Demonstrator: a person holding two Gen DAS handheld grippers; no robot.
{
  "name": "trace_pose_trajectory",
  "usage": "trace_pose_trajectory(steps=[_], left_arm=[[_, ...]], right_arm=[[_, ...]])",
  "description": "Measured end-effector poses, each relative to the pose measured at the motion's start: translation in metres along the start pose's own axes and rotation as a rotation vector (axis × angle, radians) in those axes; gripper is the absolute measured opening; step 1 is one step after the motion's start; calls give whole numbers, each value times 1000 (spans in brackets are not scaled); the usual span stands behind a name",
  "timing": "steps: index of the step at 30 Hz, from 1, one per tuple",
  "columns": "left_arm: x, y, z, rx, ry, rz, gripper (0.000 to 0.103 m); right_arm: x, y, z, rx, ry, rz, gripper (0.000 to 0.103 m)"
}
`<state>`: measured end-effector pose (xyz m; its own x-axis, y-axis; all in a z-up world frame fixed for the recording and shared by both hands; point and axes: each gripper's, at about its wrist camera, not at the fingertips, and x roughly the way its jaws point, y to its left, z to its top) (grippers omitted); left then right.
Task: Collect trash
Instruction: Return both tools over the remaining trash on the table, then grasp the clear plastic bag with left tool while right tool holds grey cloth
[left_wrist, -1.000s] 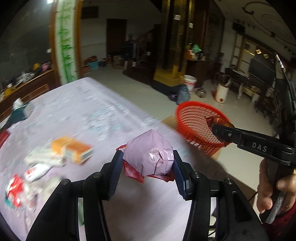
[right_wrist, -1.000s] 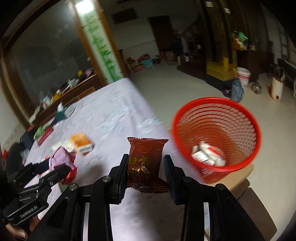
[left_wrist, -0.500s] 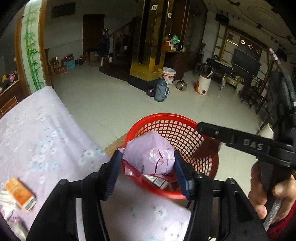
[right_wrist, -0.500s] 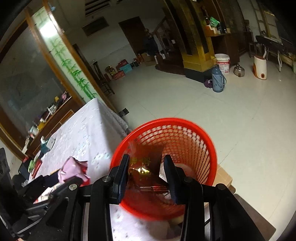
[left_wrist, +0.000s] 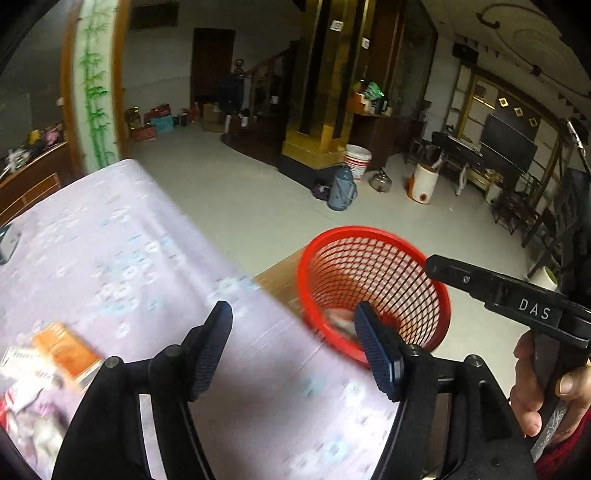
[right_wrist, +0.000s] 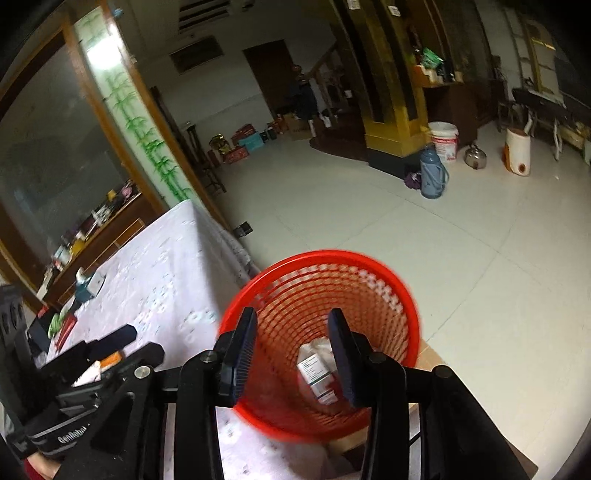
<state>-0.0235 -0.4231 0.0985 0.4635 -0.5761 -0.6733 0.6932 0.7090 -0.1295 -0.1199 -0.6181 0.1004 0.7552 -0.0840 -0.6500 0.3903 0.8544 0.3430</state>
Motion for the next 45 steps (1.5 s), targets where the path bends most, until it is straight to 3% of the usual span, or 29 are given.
trace_pose_trajectory(steps=[8,16,22,32,35,39,40,41,45], left_arm=[[-64,72,-50,-114,-1,66,68],[-133,141,-107,-201,-11,136,68],[-175,201,-150,-280,-13,233,68],[-207,285,-183,-391,-12,391,68],[-207,313,-183,-443,-6,413,68],[-193,332,-175,-466,24,414,68],[-189,332,-174,-464,31,413,68],[-186,330,-172,-457,32,403,68],[-176,305,-162,-344,21,350,68]], right_arm=[[11,65,-39,-67,68,109,48],[34,153,-79,-177,166,215,48],[49,220,-112,-291,246,288,51],[81,305,-158,-497,370,372,58],[92,325,-168,-570,352,342,64],[111,338,-181,-630,368,311,64],[115,340,-185,-633,376,310,54],[116,340,-187,-626,377,314,32],[108,333,-188,-604,361,325,21]])
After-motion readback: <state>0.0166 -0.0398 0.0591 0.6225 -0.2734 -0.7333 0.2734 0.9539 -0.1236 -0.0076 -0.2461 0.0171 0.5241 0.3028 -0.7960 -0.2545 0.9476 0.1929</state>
